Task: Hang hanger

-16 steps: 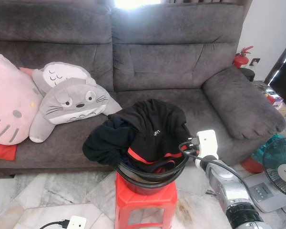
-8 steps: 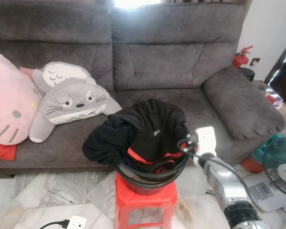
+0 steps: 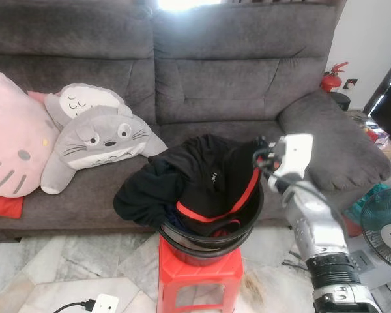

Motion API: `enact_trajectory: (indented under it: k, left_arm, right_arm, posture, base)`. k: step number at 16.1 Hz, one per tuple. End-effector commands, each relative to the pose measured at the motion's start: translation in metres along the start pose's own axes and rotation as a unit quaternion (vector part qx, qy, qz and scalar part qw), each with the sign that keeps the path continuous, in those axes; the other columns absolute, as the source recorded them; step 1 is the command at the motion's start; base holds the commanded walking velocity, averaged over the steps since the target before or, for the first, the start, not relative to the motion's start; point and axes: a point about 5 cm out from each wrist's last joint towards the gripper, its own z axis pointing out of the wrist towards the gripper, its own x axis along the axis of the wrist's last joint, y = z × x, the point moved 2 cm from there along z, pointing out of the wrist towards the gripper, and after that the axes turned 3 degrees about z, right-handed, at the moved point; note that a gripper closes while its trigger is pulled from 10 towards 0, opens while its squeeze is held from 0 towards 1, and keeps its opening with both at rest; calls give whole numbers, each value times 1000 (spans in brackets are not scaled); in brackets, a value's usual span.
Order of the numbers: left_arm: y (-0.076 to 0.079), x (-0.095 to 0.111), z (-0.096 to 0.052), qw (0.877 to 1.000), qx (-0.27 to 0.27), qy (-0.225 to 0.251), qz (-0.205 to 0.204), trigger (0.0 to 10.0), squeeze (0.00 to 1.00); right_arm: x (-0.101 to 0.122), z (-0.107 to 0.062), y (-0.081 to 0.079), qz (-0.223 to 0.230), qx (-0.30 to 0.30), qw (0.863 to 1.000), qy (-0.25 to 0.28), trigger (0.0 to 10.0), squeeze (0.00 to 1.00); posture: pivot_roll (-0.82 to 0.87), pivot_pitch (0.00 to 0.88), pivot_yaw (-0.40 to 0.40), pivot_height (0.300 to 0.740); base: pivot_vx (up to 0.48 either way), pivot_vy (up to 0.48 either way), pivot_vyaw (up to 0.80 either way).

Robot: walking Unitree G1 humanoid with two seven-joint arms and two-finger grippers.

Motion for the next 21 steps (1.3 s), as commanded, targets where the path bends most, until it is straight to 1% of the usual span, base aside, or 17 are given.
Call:
enact_trajectory:
  k: [1,3,4,5,6,7,9,11,12,13,14,15,16,17,21]
  left_arm:
    - [5,-10,-2,1000,-12,-18,6,10000,0]
    - [5,-10,-2,1000,-12,-18,6,10000,0]
    - [5,-10,-2,1000,-12,-18,7,10000,0]
    - [5,-10,-2,1000,-12,-18,7,10000,0]
    - [5,-10,-2,1000,-13,-18,7,10000,0]
    - [6,-9,-2,1000,-14,-18,7,10000,0]
    - [6,-9,-2,1000,-15,-17,8,10000,0]
    - [6,-9,-2,1000,-16,-17,8,10000,0]
    - [6,-9,-2,1000,-17,-17,8,10000,0]
    - [6,-9,-2,1000,-17,-17,9,10000,0]
    - [6,-10,-2,1000,-17,-18,9,10000,0]
    - [6,-10,-2,1000,-18,-18,10,10000,0]
    - [6,-10,-2,1000,-18,-18,10,10000,0]
    - [6,-10,-2,1000,-18,-17,10,10000,0]
    - [6,-10,-2,1000,-18,-17,10,10000,0]
  right_arm:
    - [16,0,1,12,-5,1000,23,0,0]
    - [33,-9,5,19,-18,999,48,0,0]
    - [37,-15,8,20,-26,998,54,0,0]
    - [37,-15,8,20,-26,998,54,0,0]
    - [36,-29,14,29,-53,997,55,0,0]
    - [30,-37,19,39,-76,995,48,0,0]
    - [10,-52,29,56,-112,992,16,0,0]
    - [-13,-65,33,73,-133,988,-31,0,0]
    - [-33,-79,42,94,-172,978,-65,0,0]
    - [-38,-84,46,101,-192,973,-72,0,0]
    - [-40,-91,55,115,-230,964,-71,0,0]
    - [-37,-96,64,120,-265,955,-52,0,0]
    - [-32,-101,74,139,-297,944,-26,0,0]
    - [-29,-104,81,145,-316,938,-14,0,0]
    - [-29,-104,81,145,-316,938,-14,0,0]
  posture:
    - [-119,28,-37,740]
    - [-129,26,-37,740]
    - [-129,26,-37,740]
    - [-129,26,-37,740]
    - [-129,26,-37,740]
    - [-137,20,-39,740]
    - [-137,20,-39,740]
    - [-137,20,-39,740]
    - [-133,13,-43,740]
    - [-133,13,-43,740]
    - [-132,8,-42,740]
    - [-132,8,-42,740]
    - [-132,8,-42,740]
    - [-132,8,-42,740]
    - [-132,8,-42,740]
  base:
    - [0,0,0]
    - [0,0,0]
    - [0,0,0]
    - [0,0,0]
    - [0,0,0]
    - [0,0,0]
    - [0,0,0]
    - [0,0,0]
    - [0,0,0]
    - [0,0,0]
    - [0,0,0]
    - [0,0,0]
    - [0,0,0]
    - [0,0,0]
    - [0,0,0]
